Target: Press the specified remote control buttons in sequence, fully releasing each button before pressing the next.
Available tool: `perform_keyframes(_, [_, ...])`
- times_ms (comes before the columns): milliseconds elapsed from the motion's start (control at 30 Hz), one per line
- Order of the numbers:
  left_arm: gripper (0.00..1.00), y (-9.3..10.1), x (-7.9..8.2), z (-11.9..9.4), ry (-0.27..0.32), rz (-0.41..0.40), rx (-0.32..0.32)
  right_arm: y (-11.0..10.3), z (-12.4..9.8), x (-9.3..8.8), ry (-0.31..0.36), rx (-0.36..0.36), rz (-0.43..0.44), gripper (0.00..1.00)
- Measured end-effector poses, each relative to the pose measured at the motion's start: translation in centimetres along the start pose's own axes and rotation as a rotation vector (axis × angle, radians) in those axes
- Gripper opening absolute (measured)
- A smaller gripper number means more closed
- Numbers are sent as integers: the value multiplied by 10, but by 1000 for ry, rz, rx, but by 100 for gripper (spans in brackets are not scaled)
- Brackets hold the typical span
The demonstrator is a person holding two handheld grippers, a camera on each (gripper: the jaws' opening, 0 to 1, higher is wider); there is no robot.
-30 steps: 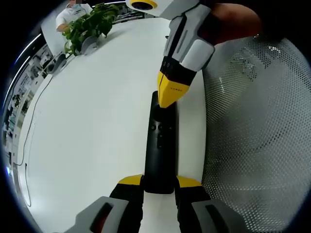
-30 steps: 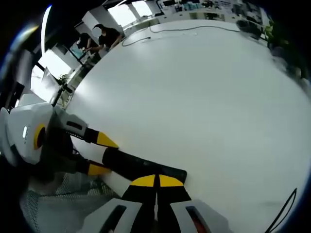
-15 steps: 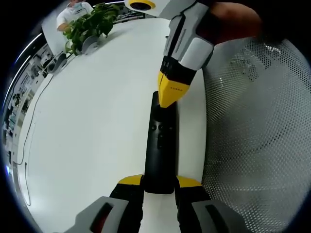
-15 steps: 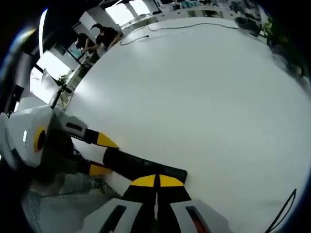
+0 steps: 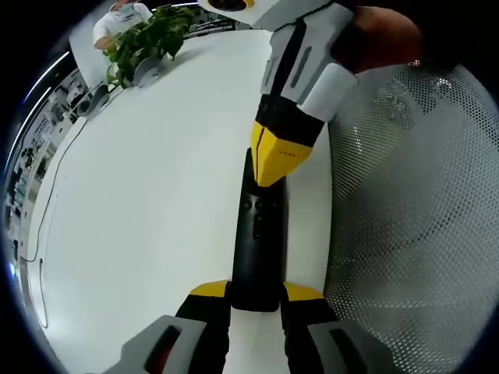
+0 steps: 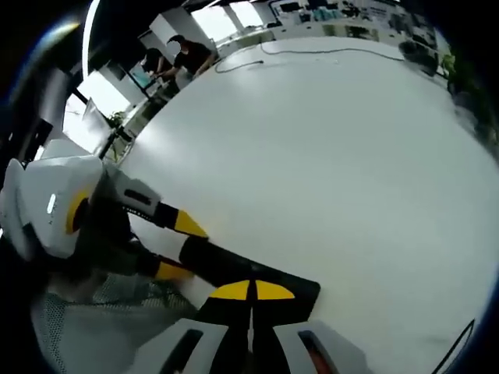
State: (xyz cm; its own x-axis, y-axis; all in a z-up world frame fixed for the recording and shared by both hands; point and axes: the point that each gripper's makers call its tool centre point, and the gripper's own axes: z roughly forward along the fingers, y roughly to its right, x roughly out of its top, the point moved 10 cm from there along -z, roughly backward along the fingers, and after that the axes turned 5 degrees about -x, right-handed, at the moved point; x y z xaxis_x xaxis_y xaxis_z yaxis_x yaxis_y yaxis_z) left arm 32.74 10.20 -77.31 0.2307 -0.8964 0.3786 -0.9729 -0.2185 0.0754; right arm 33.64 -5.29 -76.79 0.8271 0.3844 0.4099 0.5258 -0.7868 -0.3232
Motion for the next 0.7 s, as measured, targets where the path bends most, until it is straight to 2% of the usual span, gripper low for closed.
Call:
perform_keyframes(67, [25,0,0,0,0,-1,0,-1,1,0,-7,-4,-16,0])
perform_keyframes(167, [25,0,0,0,1,-2,-1,-3,3,-1,-22,-34,-90,0])
perform_keyframes(267, [25,0,0,0,-1,0,-1,-6,3,-1,-17,-48,-111,0])
perform_keyframes(700, [25,0,0,0,-1,-8,1,-6,4,0,-31,-84,-91,0])
